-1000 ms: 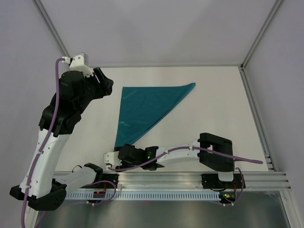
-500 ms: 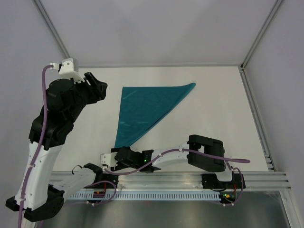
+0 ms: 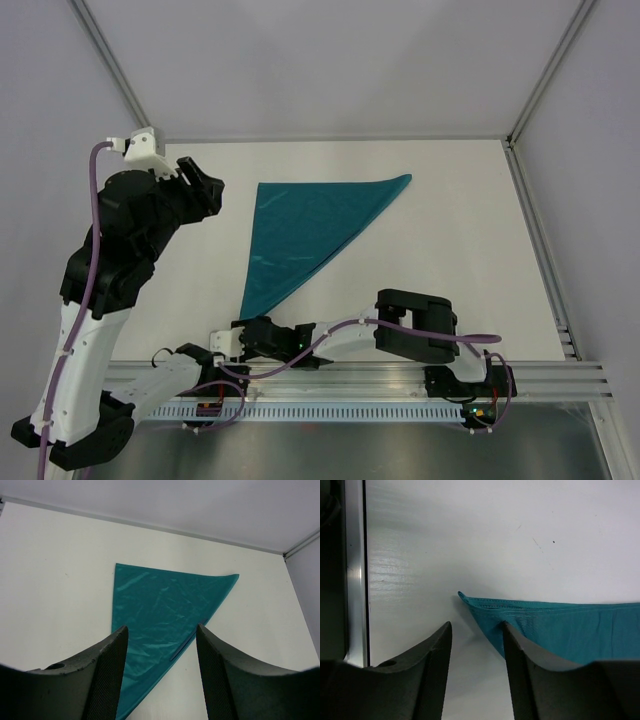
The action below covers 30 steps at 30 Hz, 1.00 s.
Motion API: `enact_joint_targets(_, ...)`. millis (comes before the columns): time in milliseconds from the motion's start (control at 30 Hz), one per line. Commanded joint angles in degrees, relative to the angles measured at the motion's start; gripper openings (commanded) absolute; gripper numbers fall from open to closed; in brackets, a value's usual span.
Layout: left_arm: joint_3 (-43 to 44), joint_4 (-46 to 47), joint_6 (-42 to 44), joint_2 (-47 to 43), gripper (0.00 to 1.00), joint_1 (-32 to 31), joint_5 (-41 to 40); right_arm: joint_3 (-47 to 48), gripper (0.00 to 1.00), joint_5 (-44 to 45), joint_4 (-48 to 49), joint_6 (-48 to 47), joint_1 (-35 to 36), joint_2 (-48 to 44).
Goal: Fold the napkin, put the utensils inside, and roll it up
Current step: Fold the napkin
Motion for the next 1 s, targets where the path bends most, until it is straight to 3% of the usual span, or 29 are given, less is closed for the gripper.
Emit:
enact_joint_targets(0, -0.46, -0.67, -0.29, -0.73, 0.62, 0.17, -0.53, 0.42, 0.5, 1.38, 3.52, -0.7, 0.32, 1.57)
enact_joint_targets(400, -0.82, -0.67, -0.11, -1.08, 0.62, 0.17, 0.35, 0.95, 0.14, 2.79, 3.7, -1.32, 0.23, 2.1)
enact_joint_targets(967, -1.87, -0.14, -0.2, -1.09, 0.61, 0.17, 0.79, 5.25, 0.04, 1.65, -1.48, 2.19, -3.19, -2.47)
